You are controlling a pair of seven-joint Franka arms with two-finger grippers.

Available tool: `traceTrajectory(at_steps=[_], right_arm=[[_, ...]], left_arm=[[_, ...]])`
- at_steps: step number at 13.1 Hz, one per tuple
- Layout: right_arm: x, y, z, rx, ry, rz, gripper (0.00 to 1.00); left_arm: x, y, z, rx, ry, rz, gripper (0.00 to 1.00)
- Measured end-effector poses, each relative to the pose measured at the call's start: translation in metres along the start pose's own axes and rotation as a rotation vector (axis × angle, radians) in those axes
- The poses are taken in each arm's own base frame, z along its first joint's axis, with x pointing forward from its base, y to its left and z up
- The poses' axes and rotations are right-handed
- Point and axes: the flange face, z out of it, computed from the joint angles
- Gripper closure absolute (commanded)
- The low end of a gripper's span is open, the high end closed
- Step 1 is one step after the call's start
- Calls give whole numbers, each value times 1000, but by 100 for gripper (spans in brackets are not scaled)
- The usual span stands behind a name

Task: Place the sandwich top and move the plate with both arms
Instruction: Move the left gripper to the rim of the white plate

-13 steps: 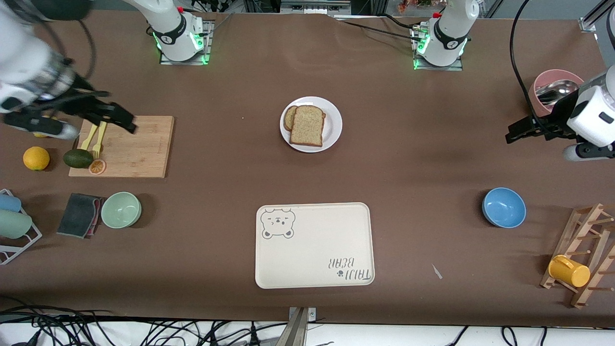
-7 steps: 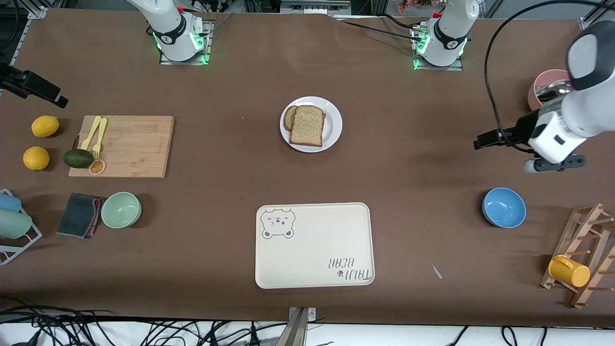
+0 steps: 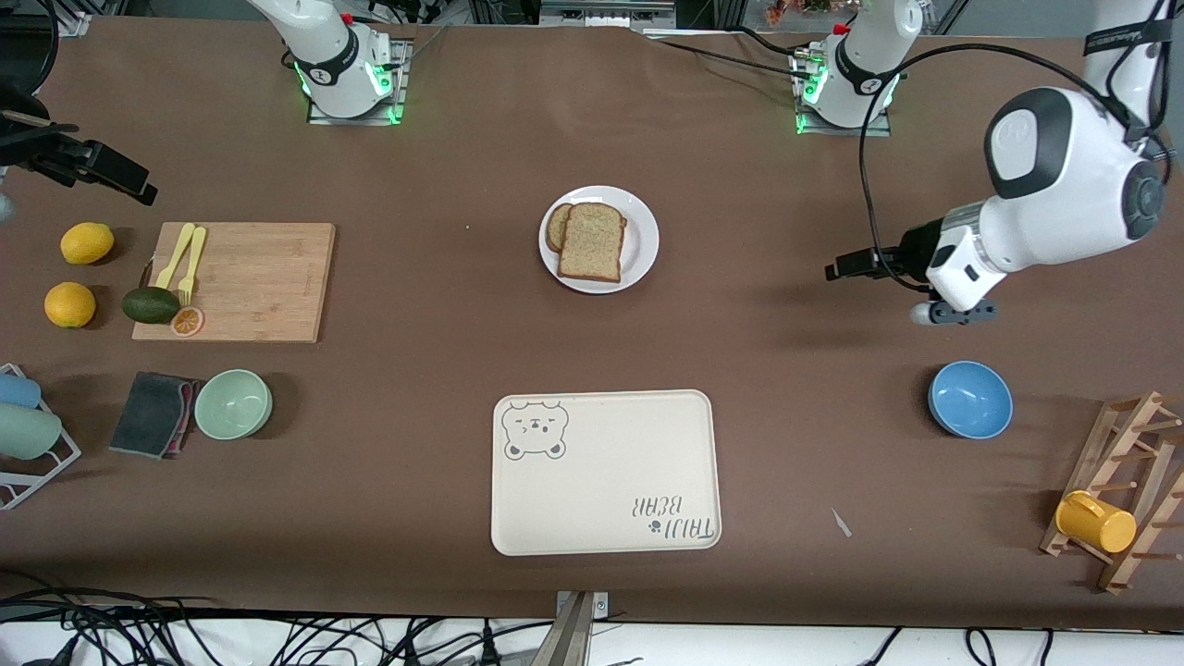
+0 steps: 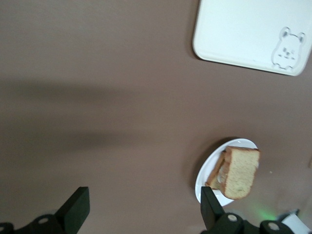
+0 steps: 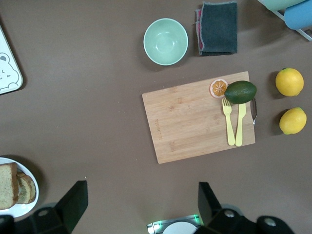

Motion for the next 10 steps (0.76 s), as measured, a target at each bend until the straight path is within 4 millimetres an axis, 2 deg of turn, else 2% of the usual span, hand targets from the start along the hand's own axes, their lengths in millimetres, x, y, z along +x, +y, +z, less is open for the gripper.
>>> traceTrajectory(at_steps=[4,7,10], right_arm=[[-2,-7,0,-3,-5,-12,0],[-4,-16,0,-4,-5,-29,0],[-5,-16,1,-6,-12,-30,0]], left_arm=[[-26,-10,70,-211,-40,129,0],[-41,-18,103,-294,-68,180,1],[-49,-17,138,-383,-86,179,3]])
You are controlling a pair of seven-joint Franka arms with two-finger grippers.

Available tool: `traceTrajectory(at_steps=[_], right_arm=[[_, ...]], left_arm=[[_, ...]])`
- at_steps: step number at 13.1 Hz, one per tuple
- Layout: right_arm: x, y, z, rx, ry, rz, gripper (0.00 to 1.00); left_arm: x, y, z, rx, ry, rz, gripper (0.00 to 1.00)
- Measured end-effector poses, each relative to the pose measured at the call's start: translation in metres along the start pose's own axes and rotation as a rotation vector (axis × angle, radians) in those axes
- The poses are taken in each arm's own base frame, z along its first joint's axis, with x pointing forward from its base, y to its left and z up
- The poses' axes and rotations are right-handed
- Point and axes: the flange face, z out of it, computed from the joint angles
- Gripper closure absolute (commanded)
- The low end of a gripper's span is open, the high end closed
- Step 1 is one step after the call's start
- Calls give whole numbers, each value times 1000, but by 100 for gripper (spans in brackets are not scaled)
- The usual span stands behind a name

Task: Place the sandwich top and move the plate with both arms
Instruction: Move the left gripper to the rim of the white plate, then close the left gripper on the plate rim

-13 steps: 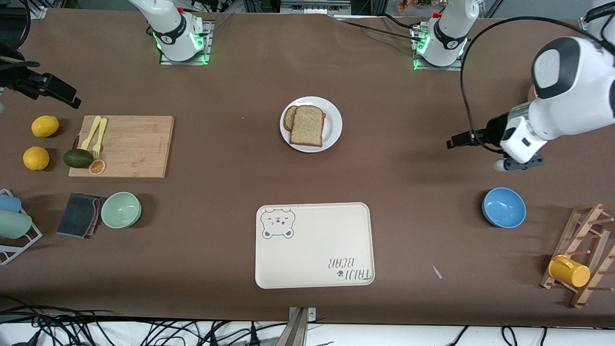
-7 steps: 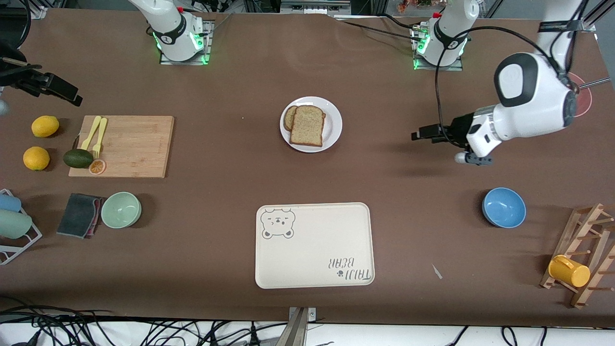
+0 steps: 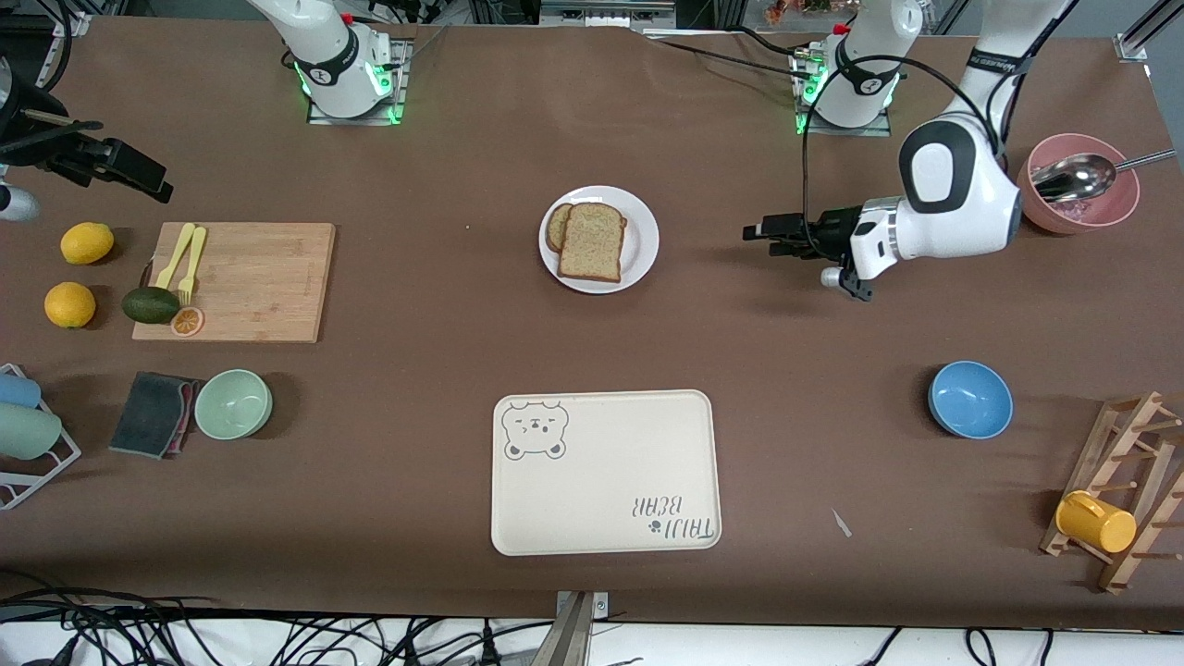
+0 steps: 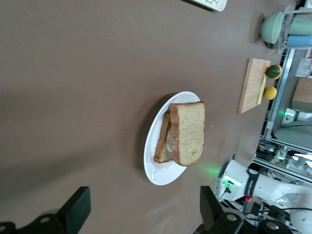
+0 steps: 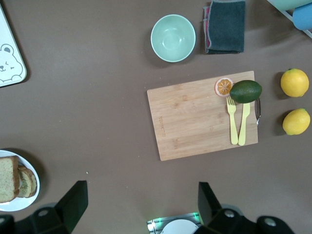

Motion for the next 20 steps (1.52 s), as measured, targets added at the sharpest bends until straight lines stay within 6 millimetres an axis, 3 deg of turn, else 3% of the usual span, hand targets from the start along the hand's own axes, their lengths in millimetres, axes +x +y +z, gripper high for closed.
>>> traceTrajectory(at_steps=[5,9,17,20], right_arm=[[0,0,2,0,-8,-1,0],[1,0,2,0,-9,-1,0],[3,5,6,-1,-21,9,0],[3,6,6,-1,-22,10,0]], left_arm=[[3,-11,61,-62,43,-89,5],[-4,-9,112,-142,108,-109,6],[-26,-26,177,-174,149,-131,9],[-34,-31,192,-147,150,-139,11]])
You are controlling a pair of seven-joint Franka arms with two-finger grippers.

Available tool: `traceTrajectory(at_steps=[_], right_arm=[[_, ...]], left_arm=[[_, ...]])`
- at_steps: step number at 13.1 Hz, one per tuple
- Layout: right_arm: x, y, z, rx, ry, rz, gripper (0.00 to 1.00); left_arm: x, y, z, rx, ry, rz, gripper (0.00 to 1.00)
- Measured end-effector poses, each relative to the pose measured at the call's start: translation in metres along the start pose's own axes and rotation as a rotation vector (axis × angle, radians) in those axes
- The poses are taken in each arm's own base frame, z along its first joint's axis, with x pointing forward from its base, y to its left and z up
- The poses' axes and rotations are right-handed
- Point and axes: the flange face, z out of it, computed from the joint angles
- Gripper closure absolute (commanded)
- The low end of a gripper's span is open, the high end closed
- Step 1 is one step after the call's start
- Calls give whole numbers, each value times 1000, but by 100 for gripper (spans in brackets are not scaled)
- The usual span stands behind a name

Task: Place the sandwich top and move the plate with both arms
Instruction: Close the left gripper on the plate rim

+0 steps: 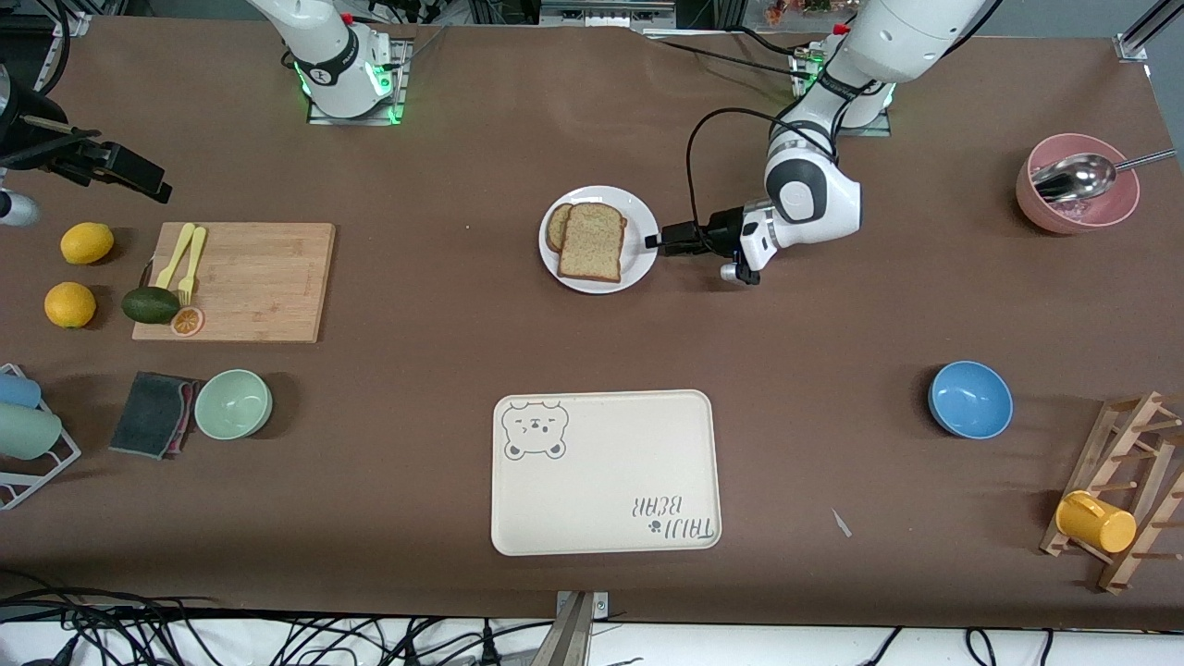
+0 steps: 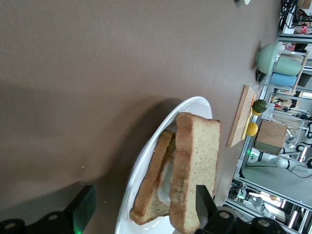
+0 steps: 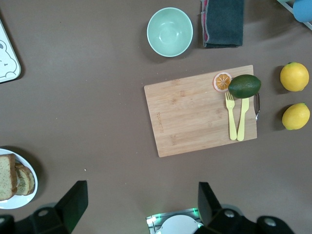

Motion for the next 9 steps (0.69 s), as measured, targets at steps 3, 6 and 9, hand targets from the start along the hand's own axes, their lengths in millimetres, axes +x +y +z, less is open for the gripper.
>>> traceTrajectory(at_steps=[3,6,9], right_arm=[[0,0,0,0,0,0,0],[1,0,1,-1,-2,0,0],[4,-2,5,-3,-10,-2,0]], left_arm=[[-6,-2,8,-12,7,-6,23],[-15,-3,19,-34,21,4,34],[-20,-9,25,-16,20,15,53]])
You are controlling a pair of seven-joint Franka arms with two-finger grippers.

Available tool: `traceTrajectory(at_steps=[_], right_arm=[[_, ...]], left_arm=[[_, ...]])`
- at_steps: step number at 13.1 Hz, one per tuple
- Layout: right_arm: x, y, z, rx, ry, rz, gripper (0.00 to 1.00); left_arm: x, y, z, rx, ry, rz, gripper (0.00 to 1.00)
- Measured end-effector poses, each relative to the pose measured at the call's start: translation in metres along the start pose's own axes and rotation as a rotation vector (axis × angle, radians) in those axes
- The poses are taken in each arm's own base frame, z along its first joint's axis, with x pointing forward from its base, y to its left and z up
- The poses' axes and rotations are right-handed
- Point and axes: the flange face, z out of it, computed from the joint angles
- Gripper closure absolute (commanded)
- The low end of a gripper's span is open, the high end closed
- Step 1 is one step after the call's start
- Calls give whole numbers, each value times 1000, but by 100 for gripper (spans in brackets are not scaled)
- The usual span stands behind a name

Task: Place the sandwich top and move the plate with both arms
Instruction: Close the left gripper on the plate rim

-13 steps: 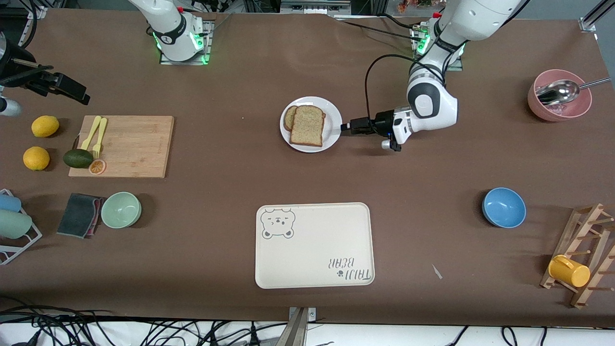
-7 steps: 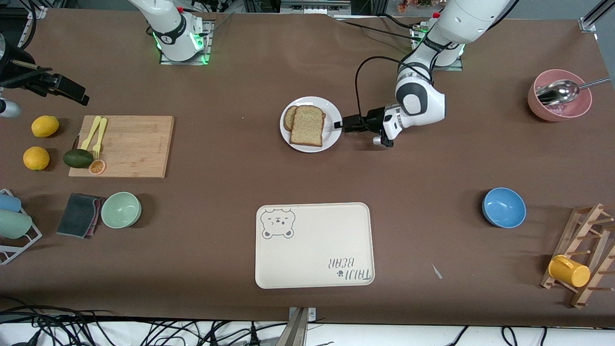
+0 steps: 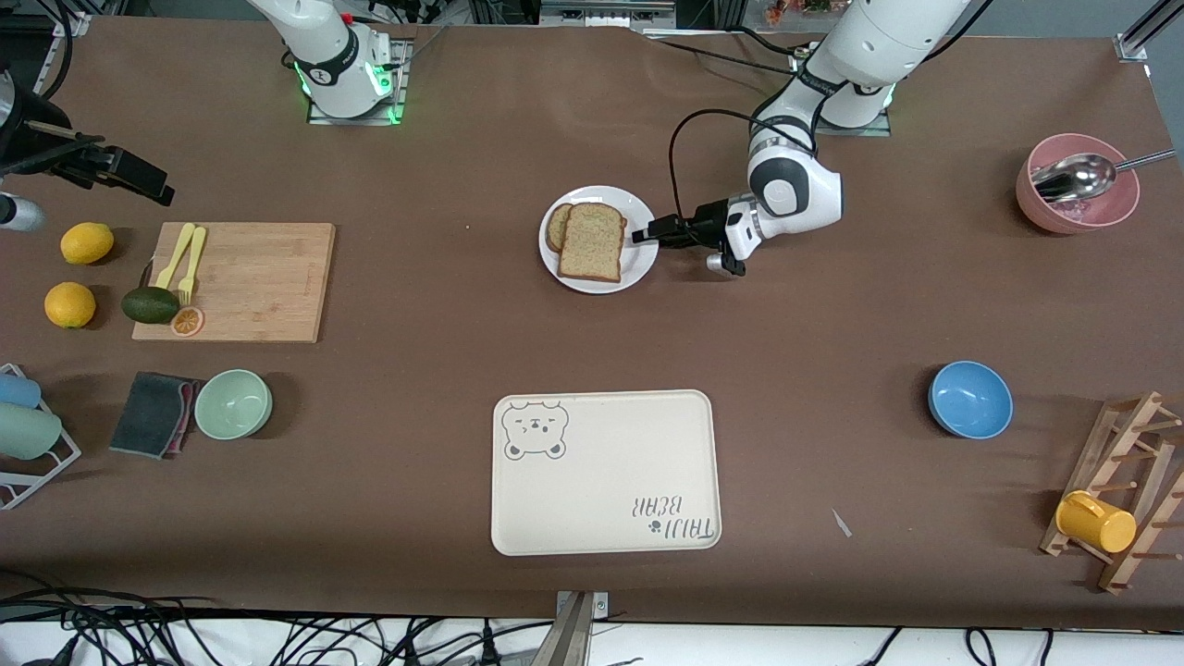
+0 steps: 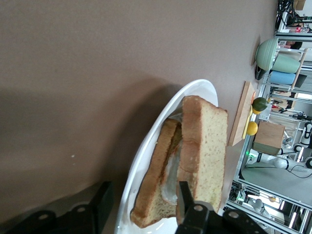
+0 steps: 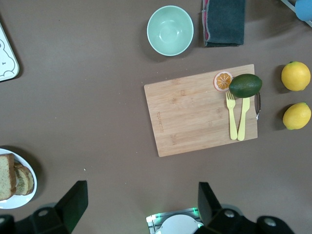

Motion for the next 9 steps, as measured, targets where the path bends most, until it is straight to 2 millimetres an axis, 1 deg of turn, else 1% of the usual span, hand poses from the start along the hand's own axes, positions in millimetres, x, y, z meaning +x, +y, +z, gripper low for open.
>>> traceTrajectory(at_steps=[3,8,9], right_arm=[[0,-1,1,-1,-2,-2,0],[0,-4,1,-2,-2,-8,0],[0,-4,1,-2,-2,-8,0]], left_arm=[[-1,-3,1,5,-3,2,75],[-1,-6,0,25,6,13,97],[-2,-8,-1,30,7,23,100]])
